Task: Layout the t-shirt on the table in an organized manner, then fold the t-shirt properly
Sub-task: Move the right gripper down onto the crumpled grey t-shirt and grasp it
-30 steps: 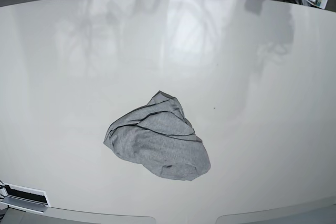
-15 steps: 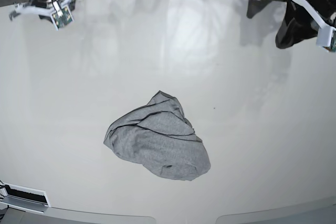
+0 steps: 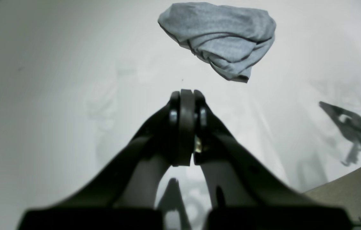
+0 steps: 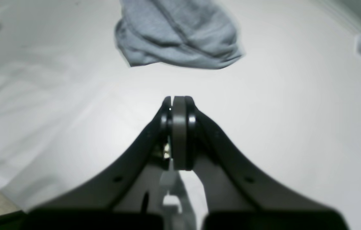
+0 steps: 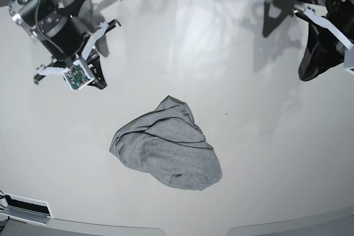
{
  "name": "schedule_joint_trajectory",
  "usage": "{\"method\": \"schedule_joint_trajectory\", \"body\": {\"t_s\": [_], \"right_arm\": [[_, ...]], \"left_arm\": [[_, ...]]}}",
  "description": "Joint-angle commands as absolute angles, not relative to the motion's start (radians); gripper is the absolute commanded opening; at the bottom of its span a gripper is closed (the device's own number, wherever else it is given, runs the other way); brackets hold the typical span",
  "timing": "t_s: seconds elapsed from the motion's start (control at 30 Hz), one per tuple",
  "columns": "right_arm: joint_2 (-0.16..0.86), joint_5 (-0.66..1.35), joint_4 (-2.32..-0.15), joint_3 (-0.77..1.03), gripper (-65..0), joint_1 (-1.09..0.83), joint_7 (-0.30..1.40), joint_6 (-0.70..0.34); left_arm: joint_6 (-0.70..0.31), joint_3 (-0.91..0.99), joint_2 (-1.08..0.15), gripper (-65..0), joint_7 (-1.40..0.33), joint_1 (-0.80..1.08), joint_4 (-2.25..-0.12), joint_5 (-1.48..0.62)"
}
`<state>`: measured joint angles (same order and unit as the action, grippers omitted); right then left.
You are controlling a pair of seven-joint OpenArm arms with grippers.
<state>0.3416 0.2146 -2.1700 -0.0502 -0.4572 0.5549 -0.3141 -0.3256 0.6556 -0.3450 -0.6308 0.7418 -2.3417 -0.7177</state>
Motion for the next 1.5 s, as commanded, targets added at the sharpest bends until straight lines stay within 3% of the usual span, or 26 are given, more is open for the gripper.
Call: {"method": "schedule_joint_trajectory", "body": {"t_s": [0.0, 0.4, 0.5, 0.7, 0.77, 0.93, 1.13, 1.47], "right_arm": [[0.349, 0.239, -2.157, -0.046, -65.0, -0.422, 0.514, -0.316], [0.244, 0.396, -1.748, -0.046, -65.0, -0.105, 0.509, -0.434], [0.204, 0.422, -1.636, -0.046, -56.7, -0.037, 0.509, -0.455], [0.12, 0.423, -1.459, -0.046, -32.0, 0.056, 0.528, -0.45], [0.091, 0.423, -1.388, -0.046, -28.7, 0.085, 0.527, -0.421], [0.033, 0.423, -1.204, -0.045, -28.7, 0.164, 0.49, -0.381], [0.017, 0.354, -1.055, -0.044, -28.8, 0.235, 0.443, -0.25], [-0.02, 0.187, -0.95, -0.044, -31.4, 0.277, 0.281, -0.246]], "left_arm": [[-0.329, 0.654, -0.353, -65.0, -0.598, 0.748, -2.356, -0.73], [-0.353, 0.422, -0.462, -65.0, -0.53, 0.607, -2.151, -0.584], [-0.36, 0.369, -0.48, -65.0, -0.53, 0.545, -2.086, -0.553], [-0.36, 0.347, -0.488, -65.0, -0.53, 0.421, -1.931, -0.551], [-0.36, 0.347, -0.488, -65.0, -0.531, 0.385, -1.876, -0.558], [-0.361, 0.347, -0.502, -65.0, -0.532, 0.326, -1.773, -0.602], [-0.378, 0.347, -0.538, -65.0, -0.538, 0.301, -1.74, -0.607], [-0.379, 0.347, -0.549, -65.0, -0.538, 0.302, -1.74, -0.608]]}}
